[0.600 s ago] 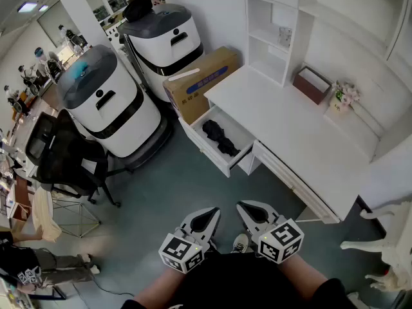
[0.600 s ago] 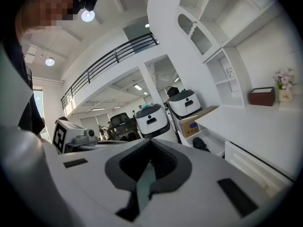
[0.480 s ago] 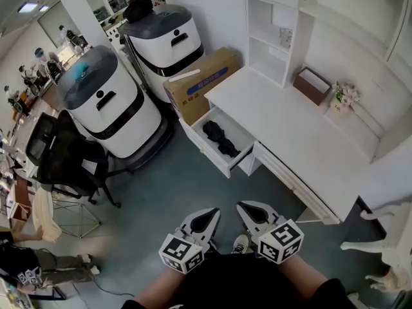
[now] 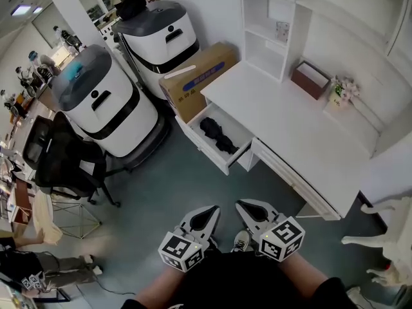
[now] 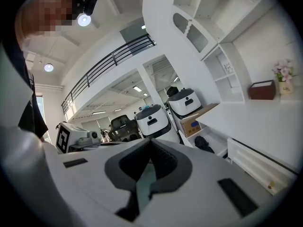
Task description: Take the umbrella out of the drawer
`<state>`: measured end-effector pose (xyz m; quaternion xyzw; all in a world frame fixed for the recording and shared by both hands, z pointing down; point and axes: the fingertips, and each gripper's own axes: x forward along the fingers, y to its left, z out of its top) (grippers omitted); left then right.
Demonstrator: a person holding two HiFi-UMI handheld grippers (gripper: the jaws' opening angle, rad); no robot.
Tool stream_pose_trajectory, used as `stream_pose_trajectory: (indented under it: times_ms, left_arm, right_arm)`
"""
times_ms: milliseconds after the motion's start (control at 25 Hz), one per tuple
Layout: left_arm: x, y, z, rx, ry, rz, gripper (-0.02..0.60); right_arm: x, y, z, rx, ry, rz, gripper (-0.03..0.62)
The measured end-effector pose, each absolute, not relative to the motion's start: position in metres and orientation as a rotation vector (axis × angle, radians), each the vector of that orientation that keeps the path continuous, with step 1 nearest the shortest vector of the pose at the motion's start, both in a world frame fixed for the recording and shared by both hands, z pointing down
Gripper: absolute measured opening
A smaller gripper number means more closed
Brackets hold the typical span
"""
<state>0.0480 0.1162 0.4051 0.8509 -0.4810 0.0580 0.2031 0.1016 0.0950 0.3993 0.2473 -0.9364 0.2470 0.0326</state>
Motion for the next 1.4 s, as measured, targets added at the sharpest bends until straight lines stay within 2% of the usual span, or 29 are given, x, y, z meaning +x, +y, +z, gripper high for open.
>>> stream_pose_trajectory:
  times_ms: [600, 1400]
  left_arm:
    - [0.019, 0.099, 0.412, 2.346, -1.323, 0.17, -0.003]
    - [-0.081, 0.047, 0.405, 2.426, -1.204, 0.132, -0.003]
  right_arm:
    - [0.074, 0.076, 0.412, 0.74, -2.835, 0.827, 0.002]
    - [-0.009, 0.027, 0.403, 0.956, -2.785, 0.77, 0.002]
